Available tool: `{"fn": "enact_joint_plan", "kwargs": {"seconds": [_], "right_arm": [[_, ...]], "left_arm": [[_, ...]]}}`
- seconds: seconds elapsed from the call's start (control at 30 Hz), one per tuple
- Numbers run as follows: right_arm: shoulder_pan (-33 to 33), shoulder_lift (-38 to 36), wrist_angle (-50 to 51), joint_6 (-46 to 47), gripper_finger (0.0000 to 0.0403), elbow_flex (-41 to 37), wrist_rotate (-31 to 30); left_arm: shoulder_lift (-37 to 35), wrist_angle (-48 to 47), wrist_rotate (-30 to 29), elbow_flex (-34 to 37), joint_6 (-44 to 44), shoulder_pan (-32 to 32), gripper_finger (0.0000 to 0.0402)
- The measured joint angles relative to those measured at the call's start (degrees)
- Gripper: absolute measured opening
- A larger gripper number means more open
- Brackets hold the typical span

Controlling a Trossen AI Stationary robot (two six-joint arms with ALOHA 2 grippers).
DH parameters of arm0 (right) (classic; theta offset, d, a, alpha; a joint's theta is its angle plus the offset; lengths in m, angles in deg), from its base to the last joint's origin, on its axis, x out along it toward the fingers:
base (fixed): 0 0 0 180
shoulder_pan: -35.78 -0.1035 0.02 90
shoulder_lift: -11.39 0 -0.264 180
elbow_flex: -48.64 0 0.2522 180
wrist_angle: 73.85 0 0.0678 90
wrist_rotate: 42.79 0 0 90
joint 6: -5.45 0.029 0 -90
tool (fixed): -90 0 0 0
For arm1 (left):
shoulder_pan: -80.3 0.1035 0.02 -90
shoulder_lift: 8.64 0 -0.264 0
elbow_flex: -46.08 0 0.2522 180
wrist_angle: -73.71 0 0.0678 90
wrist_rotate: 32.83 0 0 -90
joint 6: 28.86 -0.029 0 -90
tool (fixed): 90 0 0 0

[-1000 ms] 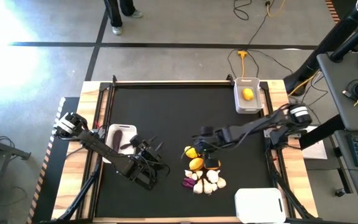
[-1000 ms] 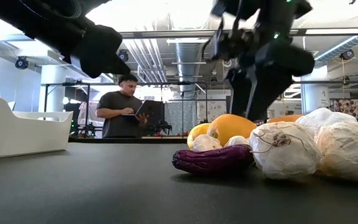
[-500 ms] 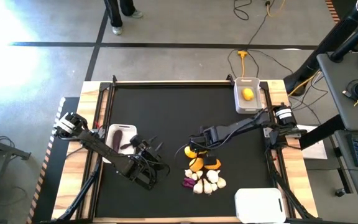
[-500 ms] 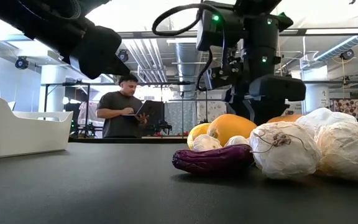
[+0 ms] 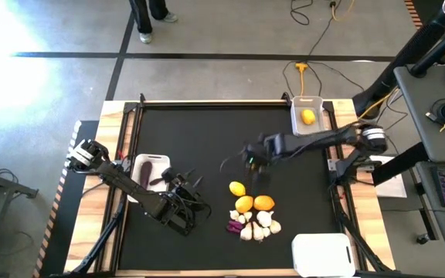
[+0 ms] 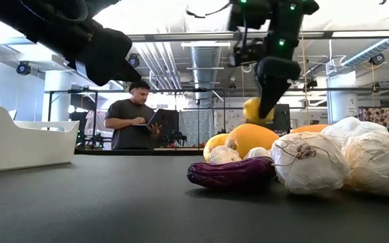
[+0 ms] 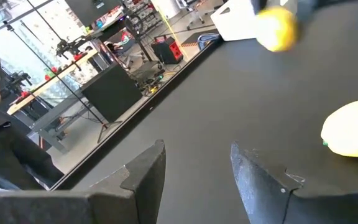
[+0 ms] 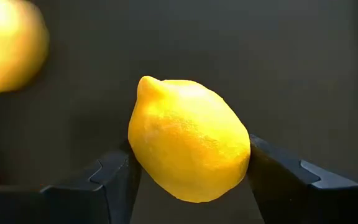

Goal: Sort produce into baskets
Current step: Put the lemon into the gray bin

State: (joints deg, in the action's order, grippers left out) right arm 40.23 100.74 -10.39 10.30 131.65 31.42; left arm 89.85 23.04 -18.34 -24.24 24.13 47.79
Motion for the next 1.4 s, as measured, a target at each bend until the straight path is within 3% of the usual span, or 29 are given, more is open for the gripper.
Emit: {"fn": "enact_joint_plan", "kwargs": {"seconds": [0.23,0.4,0.63,1.27,1.4], "right_arm": [[17.4,-13.0,7.8,10.5,0.0243,-7.0,-15.0],[30.0,-19.6,9.3,15.4,0.0243,-13.3,-15.7],[42.0,-20.2,1.6,13.6,0.0248,-19.0,-11.4],[42.4,-12.0,-2.7,18.6,0.0255,-20.4,-7.7],[42.4,-10.4,-3.5,18.6,0.0260,-20.4,-7.9]], "left_arm": [[0.0,-0.1,0.0,0.0,0.0,0.0,0.0166],[0.0,-0.1,0.1,0.0,0.0,0.0,0.0166],[0.0,0.1,-0.1,0.0,0.0,0.0,0.0166],[0.0,-0.1,0.0,0.0,0.0,0.0,0.0166],[0.0,-0.2,2.4,0.0,0.0,0.0,0.0166]]}}
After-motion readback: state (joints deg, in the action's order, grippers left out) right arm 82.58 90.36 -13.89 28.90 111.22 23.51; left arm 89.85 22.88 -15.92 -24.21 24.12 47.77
